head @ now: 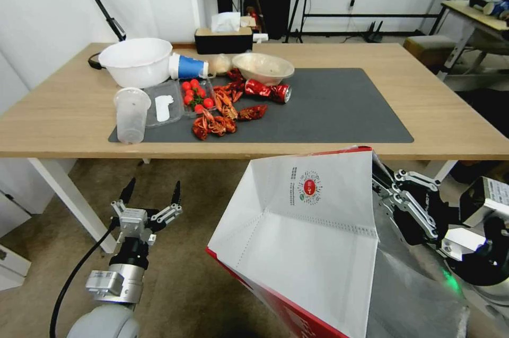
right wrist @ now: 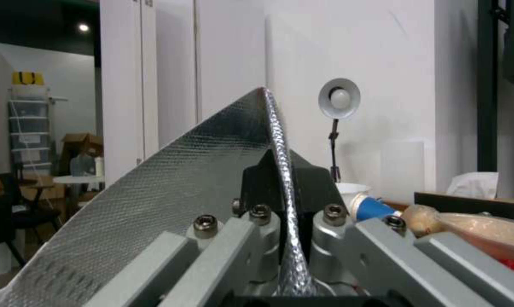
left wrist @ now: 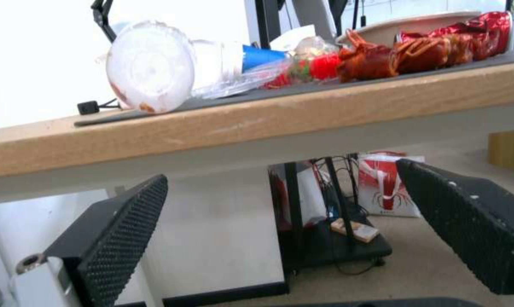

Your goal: Pick up the food delivery bag from the floor and place it on the table.

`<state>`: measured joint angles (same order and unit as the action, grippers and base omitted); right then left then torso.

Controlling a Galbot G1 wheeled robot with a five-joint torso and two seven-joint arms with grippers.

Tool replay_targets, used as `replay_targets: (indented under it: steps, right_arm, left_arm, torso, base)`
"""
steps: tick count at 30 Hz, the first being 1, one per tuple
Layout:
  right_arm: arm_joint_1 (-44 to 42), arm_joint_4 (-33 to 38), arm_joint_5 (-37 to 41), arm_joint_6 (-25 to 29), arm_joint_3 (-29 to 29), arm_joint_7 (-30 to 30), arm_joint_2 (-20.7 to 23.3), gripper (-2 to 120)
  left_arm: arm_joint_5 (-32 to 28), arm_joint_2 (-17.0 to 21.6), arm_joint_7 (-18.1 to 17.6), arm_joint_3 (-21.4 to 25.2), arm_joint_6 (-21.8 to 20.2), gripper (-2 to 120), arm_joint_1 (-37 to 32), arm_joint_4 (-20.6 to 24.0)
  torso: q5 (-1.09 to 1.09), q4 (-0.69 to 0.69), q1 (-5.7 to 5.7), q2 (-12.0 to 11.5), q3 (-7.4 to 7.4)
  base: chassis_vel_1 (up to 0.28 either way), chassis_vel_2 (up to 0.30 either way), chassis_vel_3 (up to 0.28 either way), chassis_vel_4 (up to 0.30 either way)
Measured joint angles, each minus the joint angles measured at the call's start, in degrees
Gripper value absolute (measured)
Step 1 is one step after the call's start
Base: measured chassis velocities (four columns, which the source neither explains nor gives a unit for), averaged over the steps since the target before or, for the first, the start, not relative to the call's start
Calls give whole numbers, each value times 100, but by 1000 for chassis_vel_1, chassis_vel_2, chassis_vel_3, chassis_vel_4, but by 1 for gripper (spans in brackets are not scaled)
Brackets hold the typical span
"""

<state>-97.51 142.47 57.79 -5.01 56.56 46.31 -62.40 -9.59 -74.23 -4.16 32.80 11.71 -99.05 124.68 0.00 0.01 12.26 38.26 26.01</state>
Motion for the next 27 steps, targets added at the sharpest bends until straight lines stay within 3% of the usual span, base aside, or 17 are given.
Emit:
replay_targets:
  steps: [21,27]
  right_arm:
    - [20,22,-14,1,-24,13,-20,0]
    - [-34,51,-20,4,-17,42,-43,0]
  left_arm:
    - [-40,8,12,-15,-36,100,-8,28]
    - [-50,8,10,-37,-29,100,-30,35]
  torso:
    - [0,0,187,454,266]
    - [0,0,282,686,402]
  base:
    - [0,0,0,0]
    - [0,0,0,0]
